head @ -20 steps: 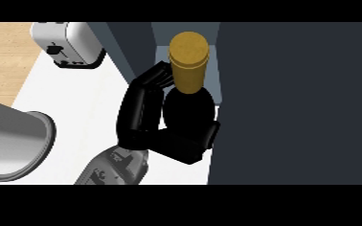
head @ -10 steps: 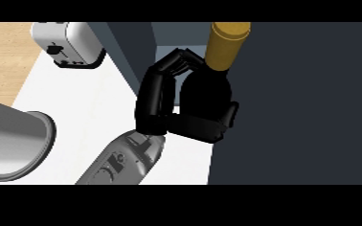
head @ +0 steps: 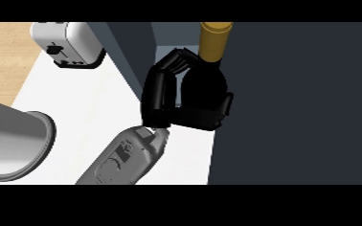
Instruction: Pick up the wine, place it into the cabinet and close the cabinet
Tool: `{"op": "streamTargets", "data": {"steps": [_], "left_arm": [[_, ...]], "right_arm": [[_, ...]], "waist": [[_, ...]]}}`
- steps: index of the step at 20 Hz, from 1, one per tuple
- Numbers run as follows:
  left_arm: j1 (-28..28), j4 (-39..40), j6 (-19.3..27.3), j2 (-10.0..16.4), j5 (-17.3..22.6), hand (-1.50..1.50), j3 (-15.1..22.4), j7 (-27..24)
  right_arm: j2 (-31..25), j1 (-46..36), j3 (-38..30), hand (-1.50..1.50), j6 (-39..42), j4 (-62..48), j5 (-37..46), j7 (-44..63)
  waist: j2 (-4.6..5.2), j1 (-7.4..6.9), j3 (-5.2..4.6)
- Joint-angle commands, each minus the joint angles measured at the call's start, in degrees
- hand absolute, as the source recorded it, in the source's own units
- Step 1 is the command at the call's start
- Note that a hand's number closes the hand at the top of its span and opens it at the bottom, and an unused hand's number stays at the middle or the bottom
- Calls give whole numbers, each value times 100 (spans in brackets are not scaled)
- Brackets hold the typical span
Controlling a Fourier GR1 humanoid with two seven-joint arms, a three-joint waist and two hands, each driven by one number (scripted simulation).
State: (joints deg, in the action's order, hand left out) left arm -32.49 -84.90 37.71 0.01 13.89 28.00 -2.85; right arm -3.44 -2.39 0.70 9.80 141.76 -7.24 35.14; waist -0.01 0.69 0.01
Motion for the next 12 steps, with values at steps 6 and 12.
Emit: {"op": "streamTargets", "data": {"steps": [6,12], "left_arm": [[215,570,109,-1,400,150,236,-708],[298,1366,-168,124,309,150,15,-1406]], "right_arm": [[93,130,135,-150,-82,526,-240,110],[85,151,200,-150,-210,927,-262,537]], "waist": [[-3,-11,0],[-8,-9,-3]]}}
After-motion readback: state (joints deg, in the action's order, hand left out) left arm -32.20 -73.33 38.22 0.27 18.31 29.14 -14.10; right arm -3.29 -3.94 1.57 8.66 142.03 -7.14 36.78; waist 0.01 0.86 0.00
